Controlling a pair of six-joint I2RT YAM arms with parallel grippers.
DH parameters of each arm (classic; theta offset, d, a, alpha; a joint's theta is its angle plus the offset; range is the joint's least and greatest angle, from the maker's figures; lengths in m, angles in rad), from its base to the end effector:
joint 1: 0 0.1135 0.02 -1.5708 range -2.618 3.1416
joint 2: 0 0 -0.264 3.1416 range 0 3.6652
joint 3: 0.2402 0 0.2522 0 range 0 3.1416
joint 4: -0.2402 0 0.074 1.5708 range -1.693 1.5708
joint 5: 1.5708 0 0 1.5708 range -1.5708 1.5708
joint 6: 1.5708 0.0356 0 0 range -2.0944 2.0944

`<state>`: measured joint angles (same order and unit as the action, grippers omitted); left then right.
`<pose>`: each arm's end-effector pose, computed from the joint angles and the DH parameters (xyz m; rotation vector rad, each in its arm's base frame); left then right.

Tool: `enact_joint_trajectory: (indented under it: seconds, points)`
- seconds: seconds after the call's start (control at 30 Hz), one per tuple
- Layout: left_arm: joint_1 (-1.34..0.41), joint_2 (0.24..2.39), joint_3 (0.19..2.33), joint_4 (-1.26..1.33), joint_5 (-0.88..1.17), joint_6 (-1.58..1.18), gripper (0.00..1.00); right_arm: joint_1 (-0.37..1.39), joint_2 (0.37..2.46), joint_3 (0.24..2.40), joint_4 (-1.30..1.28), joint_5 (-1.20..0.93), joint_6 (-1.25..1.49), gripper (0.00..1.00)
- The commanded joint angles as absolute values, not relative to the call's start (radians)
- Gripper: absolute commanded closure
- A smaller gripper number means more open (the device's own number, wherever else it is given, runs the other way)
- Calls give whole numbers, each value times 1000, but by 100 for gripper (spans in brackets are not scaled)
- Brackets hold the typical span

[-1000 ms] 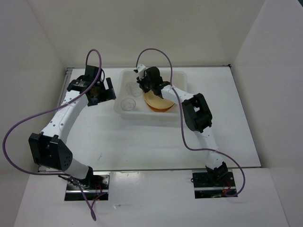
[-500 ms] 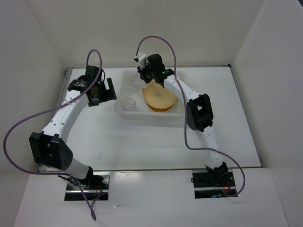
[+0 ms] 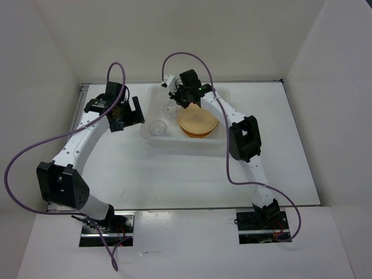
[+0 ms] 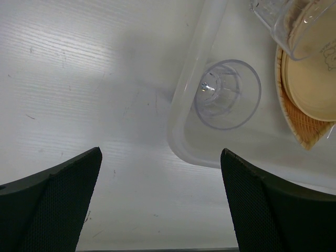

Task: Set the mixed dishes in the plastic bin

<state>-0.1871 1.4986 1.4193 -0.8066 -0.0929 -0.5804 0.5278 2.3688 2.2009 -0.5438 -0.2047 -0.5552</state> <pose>0.3142 -0.0561 0.3325 -0.5215 2.4086 -0.2227 0.4655 0.2797 0.2449 -1.2624 1.8915 0.2190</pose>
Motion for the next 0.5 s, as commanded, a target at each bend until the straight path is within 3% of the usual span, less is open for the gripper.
enact_joint_trajectory:
  seconds: [0.0,0.27,0.47]
  points:
    - [-183,1499,1414,-785,-72,-589,0,534,2350,2243,-571,-206,-632,96]
    - [-183,1499,1414,-785,-63,-589,0,552,2359,2233,-560,-196,-699,96]
    - [-183,1451,1404,-785,-54,-571,0,561,2378,2233,-606,-186,-712,90]
